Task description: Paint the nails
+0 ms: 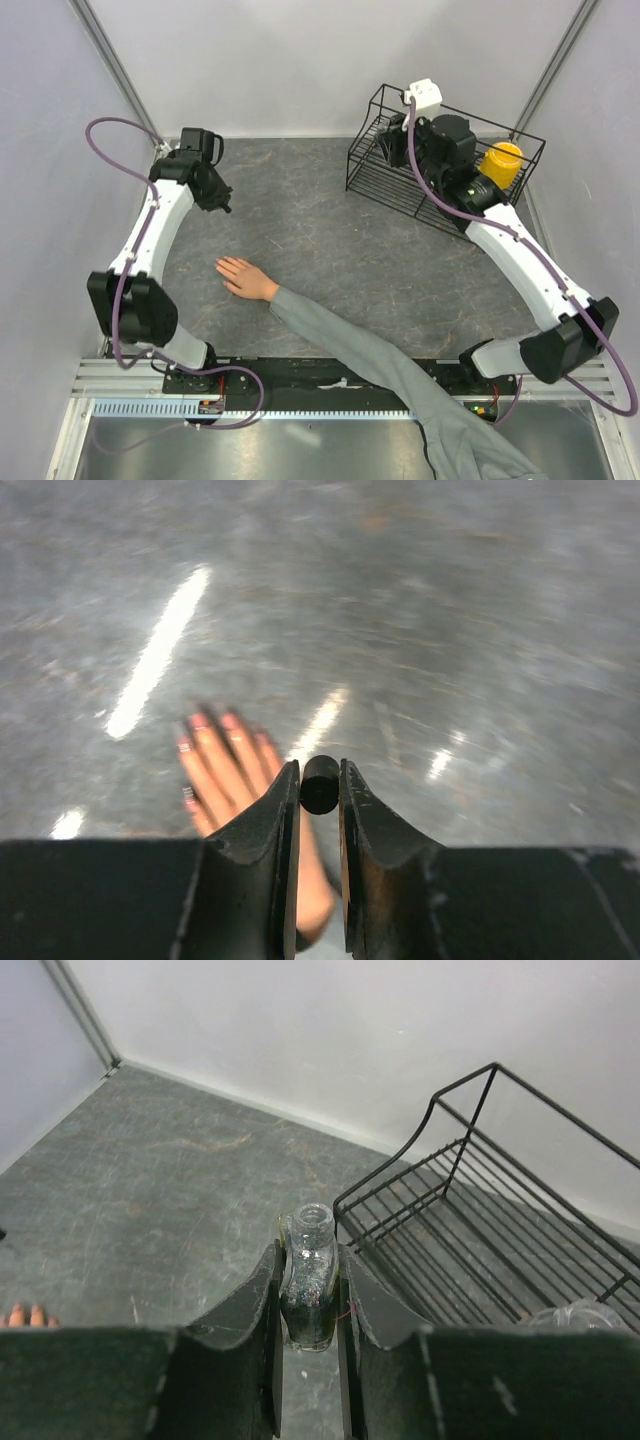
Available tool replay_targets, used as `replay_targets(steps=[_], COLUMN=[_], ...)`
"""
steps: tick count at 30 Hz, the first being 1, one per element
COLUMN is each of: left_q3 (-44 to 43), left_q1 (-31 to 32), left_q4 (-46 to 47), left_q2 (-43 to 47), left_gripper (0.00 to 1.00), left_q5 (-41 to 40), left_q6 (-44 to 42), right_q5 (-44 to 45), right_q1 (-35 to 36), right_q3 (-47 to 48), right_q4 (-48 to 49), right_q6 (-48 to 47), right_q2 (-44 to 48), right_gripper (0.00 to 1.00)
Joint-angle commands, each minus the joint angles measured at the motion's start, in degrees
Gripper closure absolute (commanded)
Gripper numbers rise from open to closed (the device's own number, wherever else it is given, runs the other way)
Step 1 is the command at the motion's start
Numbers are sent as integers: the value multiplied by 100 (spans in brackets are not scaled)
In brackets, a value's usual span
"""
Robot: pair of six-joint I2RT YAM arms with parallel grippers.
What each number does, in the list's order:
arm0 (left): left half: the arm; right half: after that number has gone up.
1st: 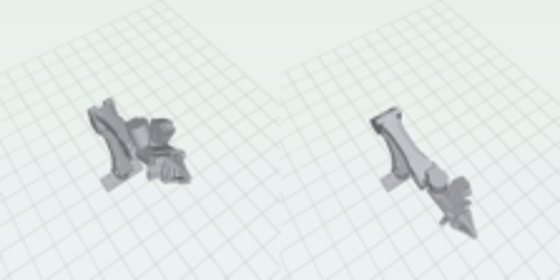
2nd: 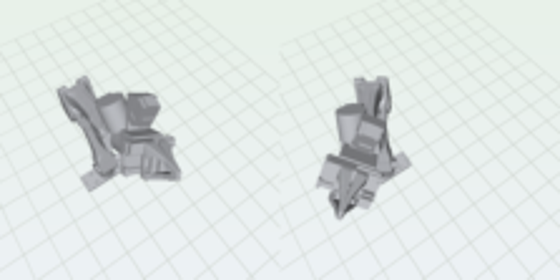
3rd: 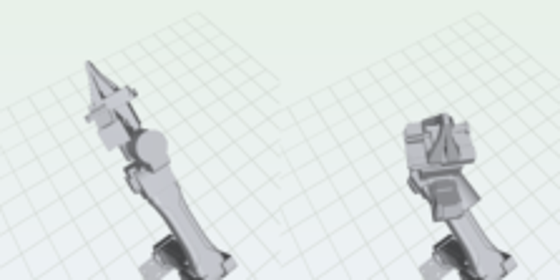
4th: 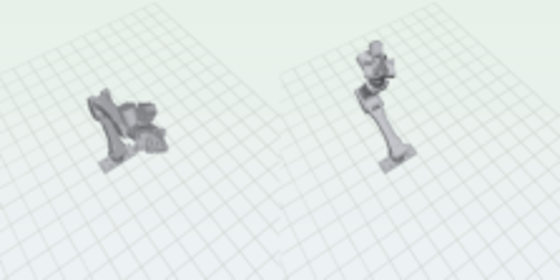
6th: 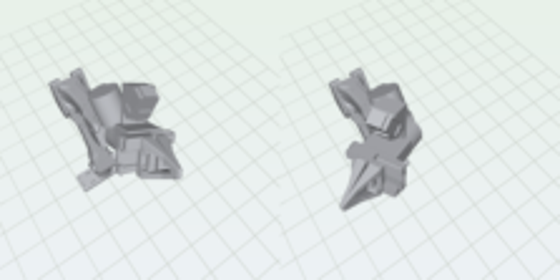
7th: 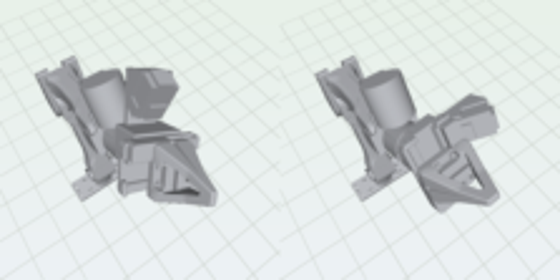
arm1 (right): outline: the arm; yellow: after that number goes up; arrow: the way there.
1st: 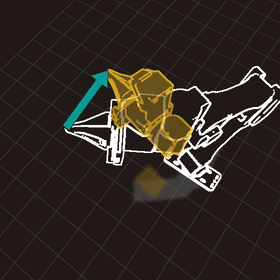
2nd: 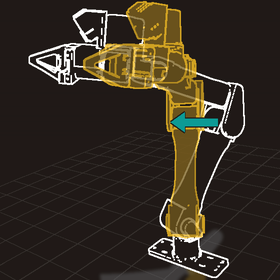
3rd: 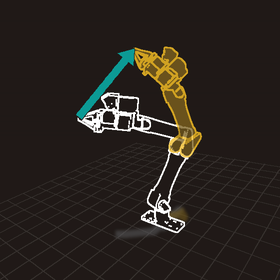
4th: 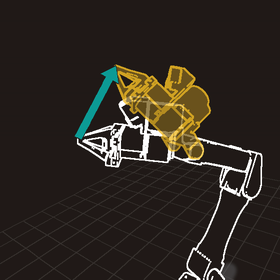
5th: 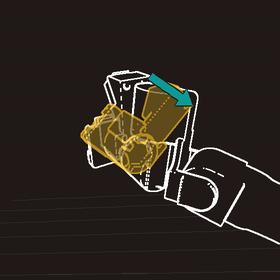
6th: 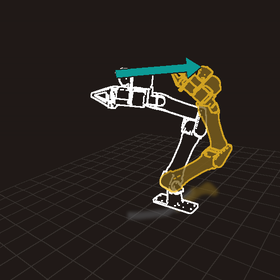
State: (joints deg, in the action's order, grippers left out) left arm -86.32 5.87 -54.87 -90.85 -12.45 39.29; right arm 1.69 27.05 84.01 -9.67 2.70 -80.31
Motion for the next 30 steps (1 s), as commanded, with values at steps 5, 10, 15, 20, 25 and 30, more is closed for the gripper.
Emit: replay_targets(steps=[5,10,15,20,25,30], left_q3=[1036,1995,3059,3280,2850,2305], left_q1=[239,248,283,476,959,1451], left_q4=[1417,2216,3087,3431,3070,2965], left_q2=[1902,3236,4048,4269,4225,4128], left_gripper=[98,98,98,98,98,98], left_q5=[2096,2808,3536,4758,5137,5709], left_q6=[-677,-930,-1195,-1379,-1661,-1872], right_q5=[-705,-811,-601,-986,-1915,-2647], right_q1=[178,494,1353,1733,2032,2050], right_q3=[-130,-1016,-3124,-4197,-4761,-4648], right_q4=[-798,-791,491,1150,1678,1908], right_q6=[-217,-147,-147,55,-50,-383], right_q2=[595,1069,2150,2731,3029,2847], right_gripper=[100,100,100,100,100,100])
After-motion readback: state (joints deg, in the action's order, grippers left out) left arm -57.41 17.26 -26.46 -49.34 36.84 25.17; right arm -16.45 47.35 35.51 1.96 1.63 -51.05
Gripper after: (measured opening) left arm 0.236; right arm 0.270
